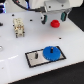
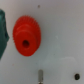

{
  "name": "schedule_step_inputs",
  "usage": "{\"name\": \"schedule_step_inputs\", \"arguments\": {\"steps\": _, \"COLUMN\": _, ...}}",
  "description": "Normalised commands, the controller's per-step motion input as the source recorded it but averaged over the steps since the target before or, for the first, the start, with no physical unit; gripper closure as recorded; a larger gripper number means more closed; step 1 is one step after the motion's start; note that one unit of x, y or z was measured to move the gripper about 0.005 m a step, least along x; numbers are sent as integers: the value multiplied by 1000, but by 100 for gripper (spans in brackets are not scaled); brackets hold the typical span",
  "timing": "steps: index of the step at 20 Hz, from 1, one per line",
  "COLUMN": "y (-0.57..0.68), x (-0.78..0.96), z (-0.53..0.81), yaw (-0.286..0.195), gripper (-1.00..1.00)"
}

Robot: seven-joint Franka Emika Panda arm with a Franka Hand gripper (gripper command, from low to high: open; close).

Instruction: Insert the blue gear onto the right peg, followed by the red gear

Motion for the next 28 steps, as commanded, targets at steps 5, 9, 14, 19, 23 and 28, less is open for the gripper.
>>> {"name": "schedule_step_inputs", "arguments": {"steps": 5, "y": 343, "x": -368, "z": -235, "yaw": 0, "gripper": -100}}
{"name": "schedule_step_inputs", "arguments": {"steps": 9, "y": 174, "x": -370, "z": -374, "yaw": 0, "gripper": -100}}
{"name": "schedule_step_inputs", "arguments": {"steps": 14, "y": 17, "x": -395, "z": -385, "yaw": 0, "gripper": -100}}
{"name": "schedule_step_inputs", "arguments": {"steps": 19, "y": -71, "x": -447, "z": -331, "yaw": 0, "gripper": -100}}
{"name": "schedule_step_inputs", "arguments": {"steps": 23, "y": -79, "x": -374, "z": -178, "yaw": 0, "gripper": 100}}
{"name": "schedule_step_inputs", "arguments": {"steps": 28, "y": 72, "x": -256, "z": -36, "yaw": 0, "gripper": 100}}
